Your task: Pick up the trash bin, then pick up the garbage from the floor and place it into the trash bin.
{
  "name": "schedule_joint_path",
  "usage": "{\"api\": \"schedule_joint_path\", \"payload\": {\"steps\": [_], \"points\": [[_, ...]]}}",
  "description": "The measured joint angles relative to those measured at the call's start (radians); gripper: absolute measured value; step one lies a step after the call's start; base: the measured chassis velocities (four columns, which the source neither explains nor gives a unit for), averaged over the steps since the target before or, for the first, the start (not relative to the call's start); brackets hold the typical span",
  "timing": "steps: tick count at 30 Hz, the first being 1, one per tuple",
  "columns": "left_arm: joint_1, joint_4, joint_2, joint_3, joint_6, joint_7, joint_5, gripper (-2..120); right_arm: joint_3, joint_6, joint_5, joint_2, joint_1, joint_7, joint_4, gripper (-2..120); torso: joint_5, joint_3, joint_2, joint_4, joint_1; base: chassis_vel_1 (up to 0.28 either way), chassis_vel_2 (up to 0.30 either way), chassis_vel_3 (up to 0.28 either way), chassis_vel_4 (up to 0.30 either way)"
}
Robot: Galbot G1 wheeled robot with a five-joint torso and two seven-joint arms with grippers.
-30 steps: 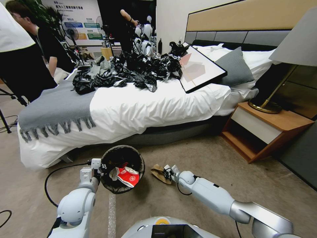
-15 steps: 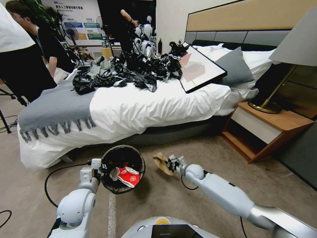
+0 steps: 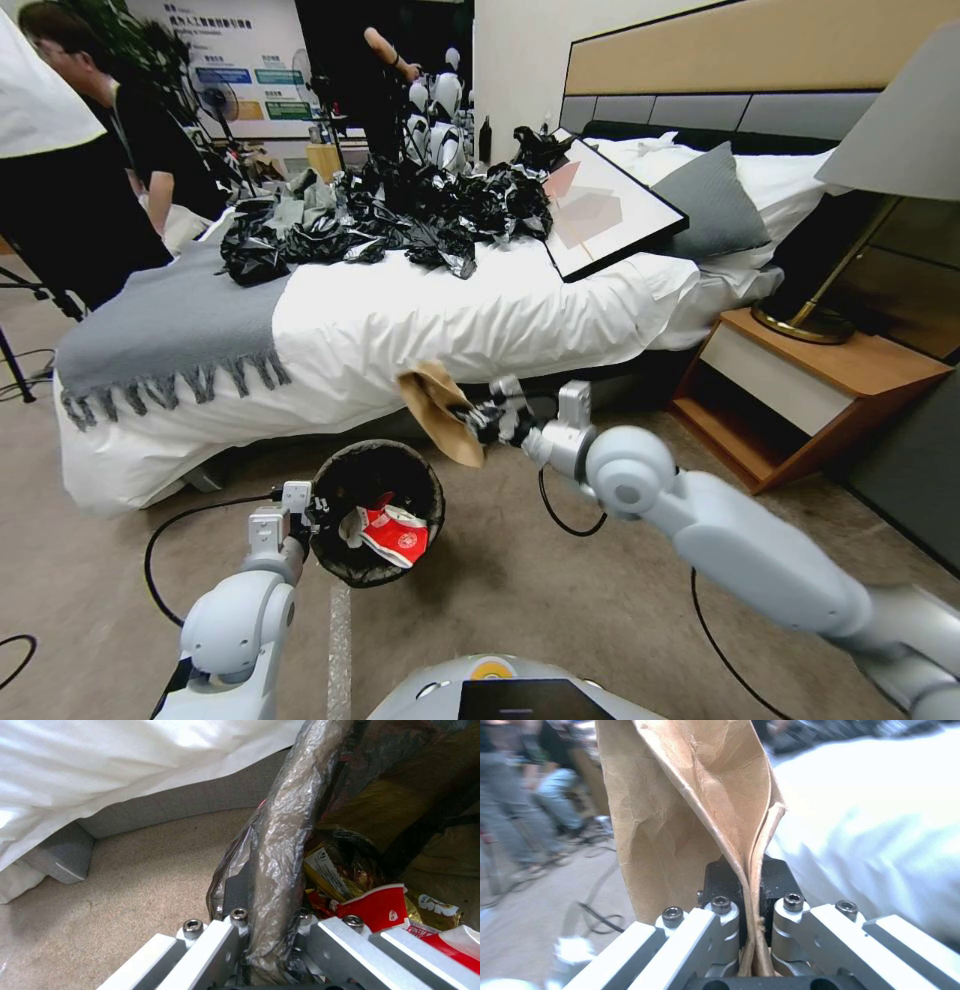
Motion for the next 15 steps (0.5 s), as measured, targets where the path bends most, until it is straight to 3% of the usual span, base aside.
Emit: {"api": "schedule_joint_path", "payload": {"steps": [6, 15], "points": [[-0.004, 0.017, -0.006, -0.003, 0.0, 0.0, 0.002, 0, -0.083, -0.003, 0.049, 0.072, 0.108, -0.006, -0.024, 1, 0.0, 0.0, 0.0, -0.0003, 0.0, 0.0, 0.0, 0.0, 0.0], [-0.006, 0.022, -0.009, -0.004, 0.0, 0.0, 0.005, 0, -0.196, -0.006, 0.008, 0.114, 0.102, -0.012, -0.076, 1, 0.0, 0.0, 0.0, -0.0002, 0.0, 0.0, 0.0, 0.0, 0.0]]}}
